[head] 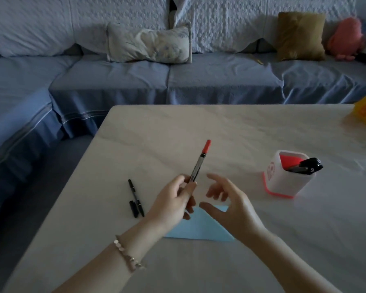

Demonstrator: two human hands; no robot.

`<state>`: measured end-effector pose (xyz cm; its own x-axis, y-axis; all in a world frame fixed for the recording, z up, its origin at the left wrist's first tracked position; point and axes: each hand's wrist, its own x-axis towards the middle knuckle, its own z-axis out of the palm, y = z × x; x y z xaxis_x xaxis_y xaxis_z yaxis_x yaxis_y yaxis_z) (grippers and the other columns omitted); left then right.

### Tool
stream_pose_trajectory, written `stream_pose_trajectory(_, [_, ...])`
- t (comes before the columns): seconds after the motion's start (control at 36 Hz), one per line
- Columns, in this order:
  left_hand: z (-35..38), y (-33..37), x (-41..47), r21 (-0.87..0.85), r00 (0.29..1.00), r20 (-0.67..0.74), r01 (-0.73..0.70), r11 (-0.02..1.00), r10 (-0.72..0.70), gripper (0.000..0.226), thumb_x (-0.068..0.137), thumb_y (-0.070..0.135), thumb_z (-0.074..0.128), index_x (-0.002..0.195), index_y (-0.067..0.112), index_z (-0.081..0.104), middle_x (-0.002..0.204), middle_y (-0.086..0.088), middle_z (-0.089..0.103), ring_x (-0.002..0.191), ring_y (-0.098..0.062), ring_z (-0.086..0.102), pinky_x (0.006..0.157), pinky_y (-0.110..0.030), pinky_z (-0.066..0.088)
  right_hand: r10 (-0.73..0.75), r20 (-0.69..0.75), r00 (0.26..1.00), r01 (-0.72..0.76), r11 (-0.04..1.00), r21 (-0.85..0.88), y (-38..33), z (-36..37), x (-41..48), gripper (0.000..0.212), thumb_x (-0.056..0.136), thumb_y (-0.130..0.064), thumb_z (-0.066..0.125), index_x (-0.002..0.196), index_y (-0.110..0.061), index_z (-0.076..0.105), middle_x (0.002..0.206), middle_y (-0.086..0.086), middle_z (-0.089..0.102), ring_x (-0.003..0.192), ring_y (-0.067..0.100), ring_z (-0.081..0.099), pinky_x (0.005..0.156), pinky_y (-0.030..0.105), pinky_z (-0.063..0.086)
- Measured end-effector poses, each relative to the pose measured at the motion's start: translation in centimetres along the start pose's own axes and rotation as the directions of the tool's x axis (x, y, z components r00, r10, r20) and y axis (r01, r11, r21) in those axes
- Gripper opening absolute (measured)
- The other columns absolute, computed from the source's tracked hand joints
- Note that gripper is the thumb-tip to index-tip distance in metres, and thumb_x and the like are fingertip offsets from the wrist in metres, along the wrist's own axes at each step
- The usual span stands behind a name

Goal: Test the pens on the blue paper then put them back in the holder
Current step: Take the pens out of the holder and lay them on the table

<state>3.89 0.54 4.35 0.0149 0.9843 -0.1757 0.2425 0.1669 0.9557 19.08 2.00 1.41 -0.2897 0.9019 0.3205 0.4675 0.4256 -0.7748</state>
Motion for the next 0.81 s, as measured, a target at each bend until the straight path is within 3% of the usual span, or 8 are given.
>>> stream_pose_trajectory(0.06, [-0.4,-0.8,-0.5,0.23,0.994,0.022,-0.112,0.967,0.11,0.017,0.095,0.028,0.046,0.087,0.016,0.056,0.056,0.007,0.048,0.043,-0.001,0.042,0.049,-0.018,0.037,0.282,0.101,0.954,-0.299,0.877,0.377,-1.2,0.4,0.7,0.041,0.082,-0.013,0.066,0.116,-0.025,0.048,0.064,-0.007,0.051,0.057,0.002,0.046,0.056,0.016,0.039])
stream_pose_trajectory(0.11, [-0.6,-1.4,-1.2,0.421,0.985,0.022,-0.165,0.892,0.172,0.021,0.094,0.035,0.045,0.079,0.023,0.052,0.056,0.009,0.046,0.048,-0.001,0.043,0.049,-0.015,0.032,0.388,0.19,0.902,-0.427,0.732,0.531,-1.9,0.9,1.3,0.022,0.09,-0.014,0.055,0.111,-0.009,0.053,0.053,-0.004,0.044,0.048,0.008,0.039,0.048,0.018,0.032])
stream_pose_trajectory(0.22, [-1.1,-1.8,-2.3,0.51,0.979,0.016,-0.181,0.841,0.202,0.027,0.096,0.038,0.038,0.087,0.018,0.053,0.067,0.011,0.048,0.059,-0.002,0.046,0.054,-0.012,0.035,0.475,0.232,0.849,-0.519,0.665,0.537,-3.0,2.9,1.6,0.033,0.094,-0.025,0.048,0.071,-0.006,0.063,0.045,-0.004,0.04,0.04,0.009,0.033,0.042,0.018,0.027])
stream_pose_trajectory(0.39, [-2.3,-2.6,-3.4,0.543,0.987,0.042,-0.151,0.826,0.153,0.034,0.097,0.044,0.028,0.086,0.022,0.052,0.062,0.008,0.052,0.054,-0.005,0.048,0.051,-0.021,0.033,0.486,0.175,0.856,-0.513,0.758,0.404,-4.1,5.0,1.2,0.044,0.094,-0.025,0.047,0.054,-0.009,0.055,0.034,-0.001,0.044,0.033,0.013,0.036,0.039,0.019,0.032])
stream_pose_trajectory(0.47, [-2.3,-2.7,-3.9,0.465,0.987,0.054,-0.157,0.871,0.149,0.03,0.097,0.043,0.031,0.074,0.034,0.048,0.05,0.019,0.051,0.044,-0.005,0.042,0.046,-0.017,0.027,0.486,0.166,0.858,-0.509,0.759,0.406,-4.6,5.3,1.1,0.052,0.095,-0.02,0.043,0.044,-0.01,0.048,0.029,-0.001,0.043,0.028,0.011,0.036,0.037,0.016,0.033])
stream_pose_trajectory(0.61, [-3.1,-2.1,-4.2,0.194,0.989,0.134,-0.09,0.977,0.064,0.039,0.096,0.044,0.035,0.068,0.029,0.057,0.047,0.007,0.036,0.048,-0.014,0.029,0.049,-0.022,0.027,0.438,0.167,0.883,-0.462,0.752,0.471,-5.1,5.2,0.9,0.047,0.096,-0.016,0.041,0.05,-0.008,0.045,0.029,-0.002,0.04,0.026,0.012,0.034,0.034,0.017,0.031])
stream_pose_trajectory(0.72, [-4.0,-2.0,-4.7,-0.055,0.968,0.237,0.093,0.994,-0.078,0.043,0.099,0.034,0.034,0.068,0.015,0.058,0.043,0.003,0.028,0.036,-0.01,0.022,0.038,-0.019,0.023,0.404,0.221,0.887,-0.458,0.725,0.515,-5.9,5.5,0.5,0.043,0.096,-0.013,0.039,0.055,-0.006,0.046,0.028,-0.003,0.037,0.025,0.011,0.032,0.033,0.016,0.028])
stream_pose_trajectory(0.81, [-4.9,-2.2,-5.6,-0.181,0.904,0.368,0.299,0.937,-0.218,0.042,0.091,0.043,0.041,0.059,0.016,0.039,0.04,0.007,0.02,0.035,-0.008,0.013,0.037,-0.014,0.013,0.362,0.249,0.898,-0.439,0.707,0.554,-6.5,6.0,0.4,0.043,0.097,-0.012,0.041,0.054,-0.008,0.045,0.028,-0.003,0.035,0.025,0.01,0.031,0.032,0.016,0.027])
